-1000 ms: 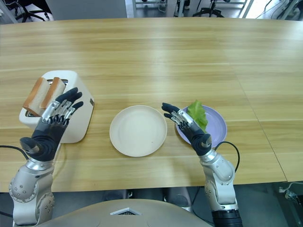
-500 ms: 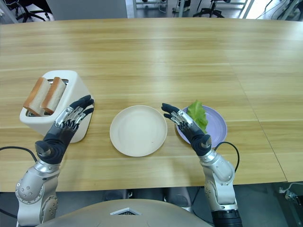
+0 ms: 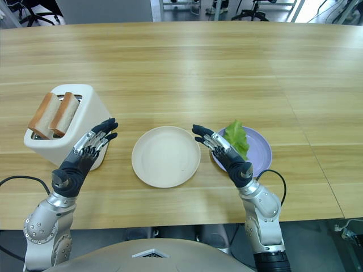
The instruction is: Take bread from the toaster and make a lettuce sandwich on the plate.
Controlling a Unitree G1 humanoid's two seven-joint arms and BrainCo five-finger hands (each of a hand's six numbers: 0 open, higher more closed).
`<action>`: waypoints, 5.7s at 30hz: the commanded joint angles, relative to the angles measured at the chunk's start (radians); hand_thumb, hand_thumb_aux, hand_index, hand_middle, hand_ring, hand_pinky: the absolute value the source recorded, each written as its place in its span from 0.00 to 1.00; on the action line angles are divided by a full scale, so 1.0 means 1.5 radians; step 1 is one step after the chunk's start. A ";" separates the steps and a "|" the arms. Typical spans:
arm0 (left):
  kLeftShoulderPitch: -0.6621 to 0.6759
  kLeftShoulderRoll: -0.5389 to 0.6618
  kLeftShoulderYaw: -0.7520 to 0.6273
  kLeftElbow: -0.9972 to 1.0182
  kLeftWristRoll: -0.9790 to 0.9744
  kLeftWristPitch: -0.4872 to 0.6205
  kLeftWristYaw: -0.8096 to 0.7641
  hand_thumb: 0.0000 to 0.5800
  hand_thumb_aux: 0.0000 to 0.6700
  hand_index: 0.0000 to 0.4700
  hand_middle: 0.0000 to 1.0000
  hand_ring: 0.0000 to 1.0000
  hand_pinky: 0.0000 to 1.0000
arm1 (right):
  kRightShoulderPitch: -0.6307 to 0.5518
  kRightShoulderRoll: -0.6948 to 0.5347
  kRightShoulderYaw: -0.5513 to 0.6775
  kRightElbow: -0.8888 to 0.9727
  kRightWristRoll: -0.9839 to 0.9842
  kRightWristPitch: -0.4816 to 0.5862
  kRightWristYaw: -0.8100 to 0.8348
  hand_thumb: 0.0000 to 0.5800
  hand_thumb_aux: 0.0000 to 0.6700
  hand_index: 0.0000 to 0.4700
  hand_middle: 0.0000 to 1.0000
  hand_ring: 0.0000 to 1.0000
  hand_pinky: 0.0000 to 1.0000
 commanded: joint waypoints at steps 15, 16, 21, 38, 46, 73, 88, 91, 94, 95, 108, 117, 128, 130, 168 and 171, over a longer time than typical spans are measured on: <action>0.005 0.003 -0.003 0.023 0.024 -0.007 0.002 0.00 0.00 0.00 0.00 0.00 0.00 | -0.004 0.001 -0.007 0.000 -0.013 -0.001 -0.028 0.00 0.00 0.00 0.00 0.00 0.00; 0.005 0.003 -0.003 0.023 0.025 -0.007 0.002 0.00 0.00 0.00 0.00 0.00 0.00 | -0.004 0.001 -0.007 0.001 -0.014 -0.001 -0.031 0.00 0.00 0.00 0.00 0.00 0.00; 0.004 0.002 -0.003 0.025 0.028 -0.008 0.003 0.00 0.00 0.00 0.00 0.00 0.00 | -0.006 0.000 -0.006 0.003 -0.017 -0.002 -0.037 0.00 0.00 0.00 0.00 0.00 0.00; 0.001 0.001 -0.006 0.034 0.041 -0.031 0.006 0.00 0.00 0.00 0.00 0.00 0.00 | -0.012 0.001 -0.007 0.009 -0.038 -0.010 -0.059 0.00 0.00 0.00 0.00 0.00 0.00; -0.005 0.003 -0.006 0.041 0.050 -0.045 0.011 0.00 0.00 0.00 0.00 0.00 0.00 | -0.017 0.001 -0.004 0.016 -0.043 -0.022 -0.062 0.00 0.00 0.00 0.00 0.00 0.00; -0.011 0.007 -0.006 0.052 0.063 -0.067 0.028 0.00 0.00 0.00 0.00 0.00 0.00 | -0.017 -0.001 0.005 0.021 -0.043 -0.032 -0.057 0.00 0.00 0.00 0.00 0.00 0.00; -0.011 0.006 -0.006 0.058 0.066 -0.071 0.030 0.00 0.00 0.00 0.00 0.00 0.00 | -0.016 -0.002 0.006 0.022 -0.041 -0.036 -0.054 0.00 0.00 0.00 0.00 0.00 0.00; -0.010 0.005 -0.007 0.059 0.067 -0.072 0.030 0.00 0.00 0.00 0.00 0.00 0.00 | -0.016 -0.003 0.006 0.022 -0.041 -0.036 -0.053 0.00 0.00 0.00 0.00 0.00 0.00; -0.009 0.005 -0.007 0.060 0.067 -0.074 0.030 0.00 0.00 0.00 0.00 0.00 0.00 | -0.016 -0.003 0.006 0.022 -0.040 -0.036 -0.053 0.00 0.00 0.00 0.00 0.00 0.00; -0.009 0.005 -0.007 0.061 0.067 -0.074 0.030 0.00 0.00 0.00 0.00 0.00 0.00 | -0.016 -0.003 0.006 0.022 -0.040 -0.036 -0.053 0.00 0.00 0.00 0.00 0.00 0.00; -0.014 0.007 -0.003 0.078 0.064 -0.086 0.029 0.00 0.00 0.00 0.00 0.00 0.00 | -0.024 0.002 0.005 0.037 -0.041 -0.042 -0.055 0.00 0.00 0.00 0.00 0.00 0.00; -0.018 0.004 0.024 0.060 0.067 -0.089 0.052 0.00 0.00 0.00 0.00 0.00 0.00 | -0.023 0.001 0.005 0.037 -0.041 -0.045 -0.055 0.00 0.00 0.00 0.00 0.00 0.00; -0.235 0.118 0.341 0.082 0.565 0.106 0.385 0.00 0.00 0.00 0.00 0.00 0.00 | -0.027 0.001 0.001 0.040 -0.039 -0.045 -0.058 0.00 0.00 0.00 0.00 0.00 0.00; -0.267 0.167 0.318 0.123 0.699 0.173 0.414 0.00 0.00 0.00 0.00 0.00 0.00 | -0.035 0.002 0.004 0.040 -0.039 -0.041 -0.058 0.00 0.00 0.00 0.00 0.00 0.00; -0.349 0.285 0.080 0.231 0.711 0.389 0.286 1.00 1.00 0.98 1.00 1.00 1.00 | -0.036 0.001 0.003 0.038 -0.044 -0.044 -0.064 0.00 0.00 0.00 0.00 0.00 0.00; -0.372 0.277 0.119 0.206 0.676 0.350 0.355 1.00 1.00 0.98 1.00 1.00 1.00 | -0.035 0.001 0.003 0.037 -0.044 -0.045 -0.065 0.00 0.00 0.00 0.00 0.00 0.00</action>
